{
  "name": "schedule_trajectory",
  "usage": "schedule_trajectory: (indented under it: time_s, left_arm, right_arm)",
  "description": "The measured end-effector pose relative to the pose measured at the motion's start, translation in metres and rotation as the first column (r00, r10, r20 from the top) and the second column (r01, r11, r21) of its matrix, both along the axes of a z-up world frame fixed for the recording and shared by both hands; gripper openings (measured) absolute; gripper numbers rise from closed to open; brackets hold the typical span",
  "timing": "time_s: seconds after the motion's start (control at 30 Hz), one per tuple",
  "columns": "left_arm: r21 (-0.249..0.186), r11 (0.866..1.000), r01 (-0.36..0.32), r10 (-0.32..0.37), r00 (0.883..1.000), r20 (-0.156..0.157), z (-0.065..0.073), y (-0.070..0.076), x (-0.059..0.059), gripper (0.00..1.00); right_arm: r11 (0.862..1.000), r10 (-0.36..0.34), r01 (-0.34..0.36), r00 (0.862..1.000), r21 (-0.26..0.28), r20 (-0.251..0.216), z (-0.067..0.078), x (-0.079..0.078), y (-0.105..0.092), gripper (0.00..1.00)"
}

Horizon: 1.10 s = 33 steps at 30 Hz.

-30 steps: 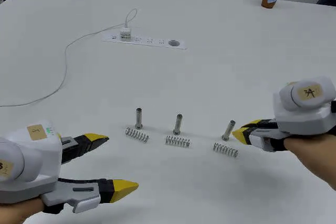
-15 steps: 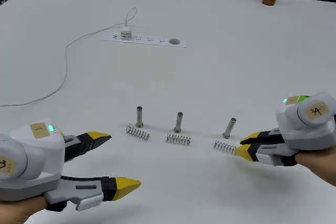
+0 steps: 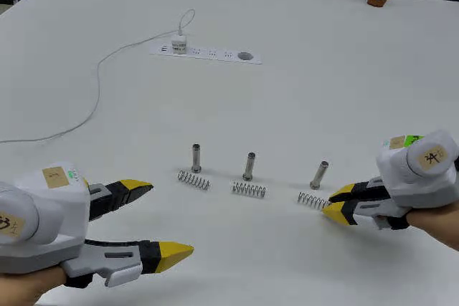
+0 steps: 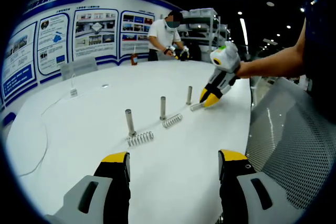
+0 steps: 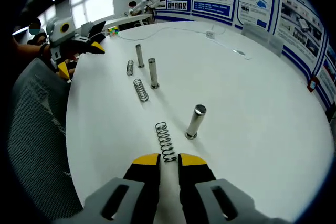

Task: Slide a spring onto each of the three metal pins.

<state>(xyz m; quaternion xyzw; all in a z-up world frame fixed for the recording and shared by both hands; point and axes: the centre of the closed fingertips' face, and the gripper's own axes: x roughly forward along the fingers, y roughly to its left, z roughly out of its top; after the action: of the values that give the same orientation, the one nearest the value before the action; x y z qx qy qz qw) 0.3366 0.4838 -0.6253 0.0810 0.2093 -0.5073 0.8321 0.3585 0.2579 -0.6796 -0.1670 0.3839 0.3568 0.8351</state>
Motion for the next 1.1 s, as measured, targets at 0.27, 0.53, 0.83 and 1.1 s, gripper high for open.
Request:
schedule_trajectory:
  time_s: [0.27,0.53,0.83,1.1]
  left_arm:
    - [0.003,1.000,-0.005,0.005,1.000,-0.004,0.000,0.000,0.000,0.69]
    - [0.002,1.000,0.000,0.000,1.000,-0.005,0.000,-0.001,0.000,0.69]
    - [-0.005,1.000,0.004,-0.004,1.000,-0.005,-0.001,-0.003,0.000,0.69]
    - [-0.009,1.000,0.006,-0.006,1.000,-0.007,-0.001,-0.002,-0.002,0.68]
  right_arm:
    - [1.000,0.019,-0.019,1.000,-0.009,0.007,-0.004,-0.001,0.000,0.12]
    - [0.999,0.035,-0.035,0.999,-0.021,0.022,0.001,-0.003,0.001,0.12]
    - [0.997,0.058,-0.056,0.997,-0.044,0.053,0.024,0.000,0.004,0.12]
    - [0.997,0.065,-0.063,0.997,-0.051,0.048,0.033,0.002,0.010,0.11]
